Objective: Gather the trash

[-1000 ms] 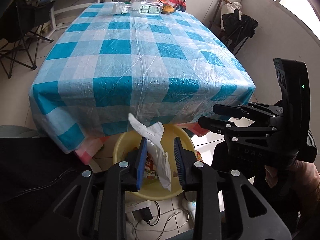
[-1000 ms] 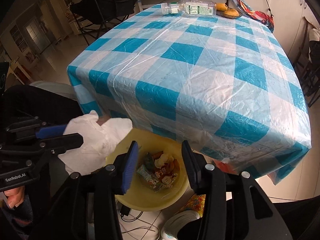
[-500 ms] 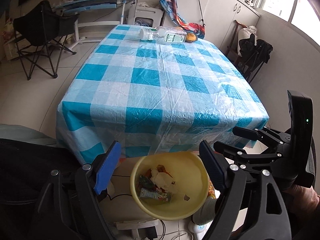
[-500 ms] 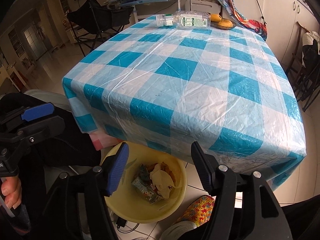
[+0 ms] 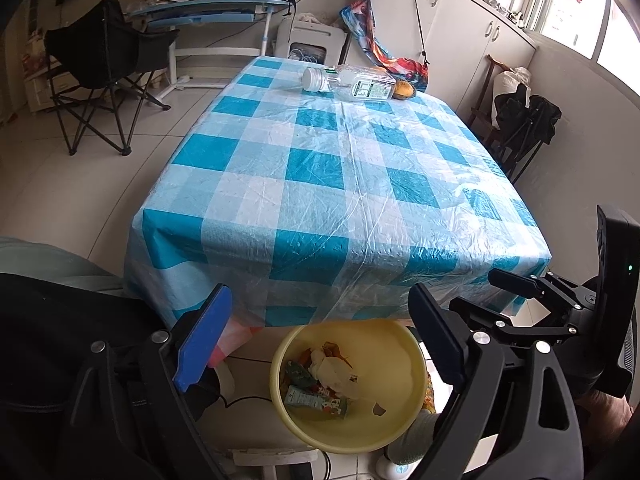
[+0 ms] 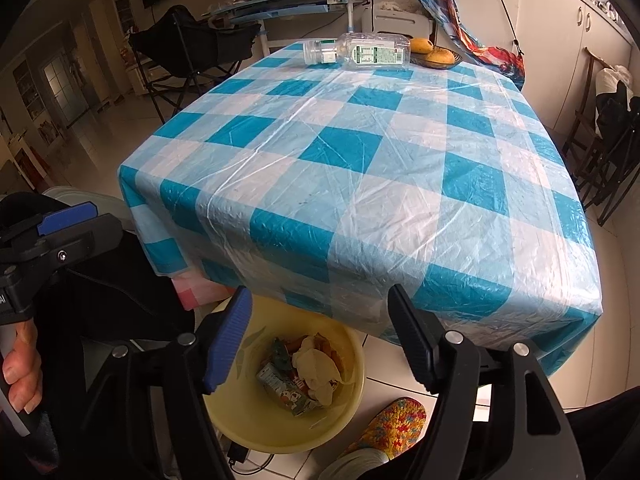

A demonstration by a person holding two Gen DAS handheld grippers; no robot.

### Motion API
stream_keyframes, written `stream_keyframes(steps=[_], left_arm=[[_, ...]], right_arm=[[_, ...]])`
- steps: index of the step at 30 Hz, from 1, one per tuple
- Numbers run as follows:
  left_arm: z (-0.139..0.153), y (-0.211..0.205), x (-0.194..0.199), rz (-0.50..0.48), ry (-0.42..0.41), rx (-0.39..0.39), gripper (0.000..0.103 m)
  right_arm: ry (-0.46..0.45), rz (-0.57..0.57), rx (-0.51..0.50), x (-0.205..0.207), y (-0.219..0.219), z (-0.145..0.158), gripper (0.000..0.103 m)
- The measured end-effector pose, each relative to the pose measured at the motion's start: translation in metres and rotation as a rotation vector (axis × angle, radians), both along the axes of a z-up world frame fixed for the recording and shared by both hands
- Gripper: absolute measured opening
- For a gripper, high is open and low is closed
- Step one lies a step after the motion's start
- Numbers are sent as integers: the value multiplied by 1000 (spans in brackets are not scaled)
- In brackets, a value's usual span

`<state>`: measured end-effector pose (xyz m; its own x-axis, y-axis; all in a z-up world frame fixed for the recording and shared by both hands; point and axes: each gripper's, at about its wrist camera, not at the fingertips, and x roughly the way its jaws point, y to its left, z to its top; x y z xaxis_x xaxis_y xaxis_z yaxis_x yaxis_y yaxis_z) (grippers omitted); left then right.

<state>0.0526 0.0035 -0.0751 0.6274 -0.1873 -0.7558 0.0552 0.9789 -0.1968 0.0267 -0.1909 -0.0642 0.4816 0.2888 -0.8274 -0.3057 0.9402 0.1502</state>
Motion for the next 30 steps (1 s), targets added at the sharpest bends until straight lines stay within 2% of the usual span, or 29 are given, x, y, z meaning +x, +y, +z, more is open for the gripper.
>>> stream_keyframes(steps=[11, 20, 24, 30], left_arm=[[8, 4, 3, 35, -41, 5, 89], [9, 0, 2, 17, -53, 22, 90], [11, 0, 5, 22, -54, 6, 90], [37, 9, 24, 61, -116, 13, 91]], right_arm=[[-32, -1, -3, 2, 8, 3, 70], [-46, -9, -1, 4, 11, 4, 72], [-47, -14, 11, 4, 12, 5, 72], [-39, -6, 27, 5, 20, 4, 73]])
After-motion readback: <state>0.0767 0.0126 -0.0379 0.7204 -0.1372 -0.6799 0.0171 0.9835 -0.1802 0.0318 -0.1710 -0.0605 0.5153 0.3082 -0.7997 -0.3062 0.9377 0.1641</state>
